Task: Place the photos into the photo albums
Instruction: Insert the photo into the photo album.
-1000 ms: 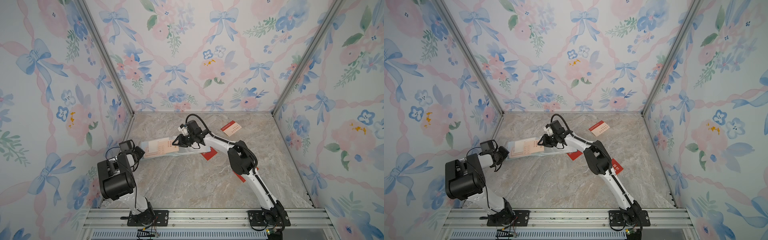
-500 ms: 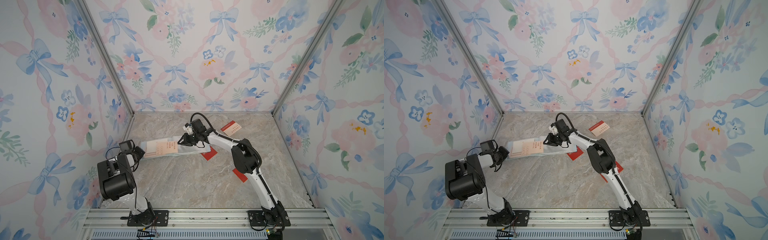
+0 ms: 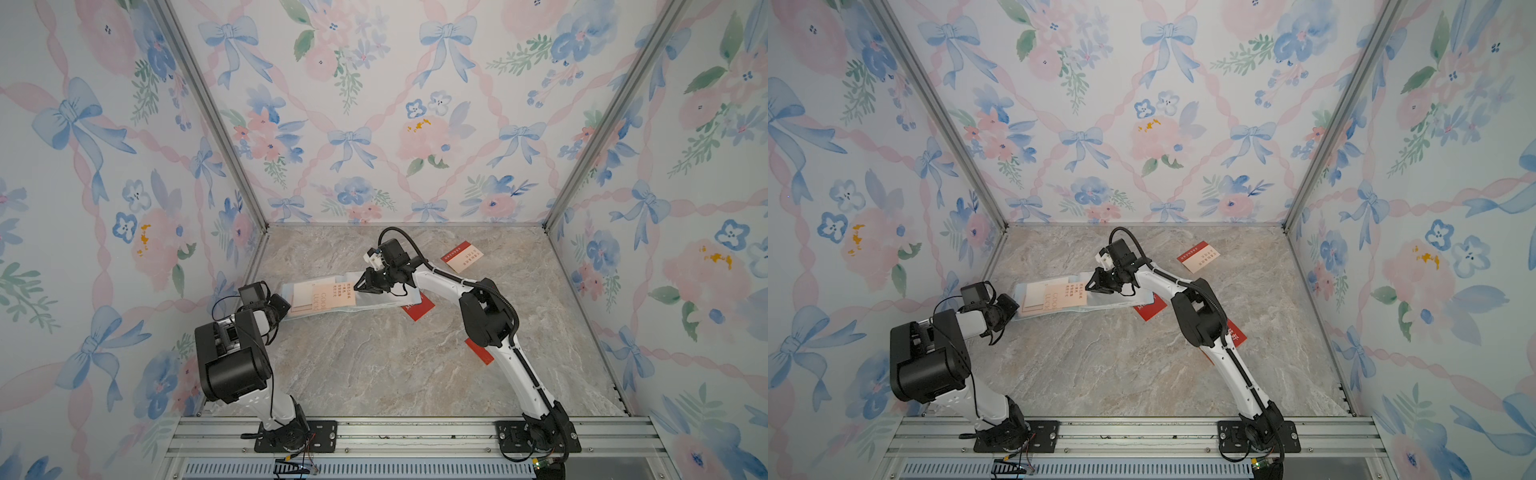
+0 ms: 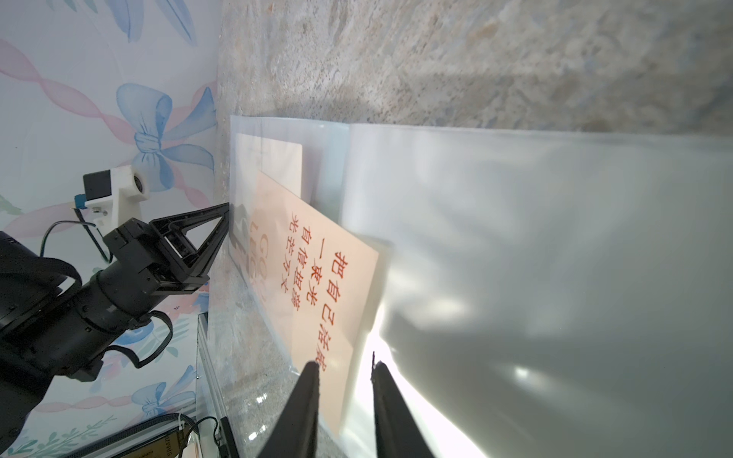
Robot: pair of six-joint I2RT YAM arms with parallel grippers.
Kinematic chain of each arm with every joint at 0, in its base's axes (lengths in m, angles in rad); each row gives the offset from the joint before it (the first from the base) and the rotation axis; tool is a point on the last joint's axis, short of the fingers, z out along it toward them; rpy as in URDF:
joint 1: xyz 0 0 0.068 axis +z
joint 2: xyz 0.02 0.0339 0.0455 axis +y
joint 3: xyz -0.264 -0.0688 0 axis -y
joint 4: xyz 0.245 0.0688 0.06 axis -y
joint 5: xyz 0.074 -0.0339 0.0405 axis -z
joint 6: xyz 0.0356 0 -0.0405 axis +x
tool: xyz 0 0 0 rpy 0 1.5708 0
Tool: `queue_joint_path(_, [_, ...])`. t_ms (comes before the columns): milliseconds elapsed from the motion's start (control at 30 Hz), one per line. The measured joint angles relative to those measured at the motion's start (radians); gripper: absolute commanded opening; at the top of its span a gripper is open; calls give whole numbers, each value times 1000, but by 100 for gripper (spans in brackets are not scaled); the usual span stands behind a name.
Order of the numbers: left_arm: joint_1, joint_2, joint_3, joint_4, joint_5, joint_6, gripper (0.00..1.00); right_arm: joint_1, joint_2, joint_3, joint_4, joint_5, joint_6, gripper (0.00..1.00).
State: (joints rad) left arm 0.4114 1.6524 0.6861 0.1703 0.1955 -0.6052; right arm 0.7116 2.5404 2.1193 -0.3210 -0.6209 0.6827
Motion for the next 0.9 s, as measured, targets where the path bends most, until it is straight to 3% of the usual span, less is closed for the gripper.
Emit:
queue_joint_path(267, [-14,0,-1,3,0,0,7,13,65,98,-42,-14,-4,0])
queue_joint_path(900, [-32,10,-2,25,0,0,7,51,190,268,-70,-38,36,0])
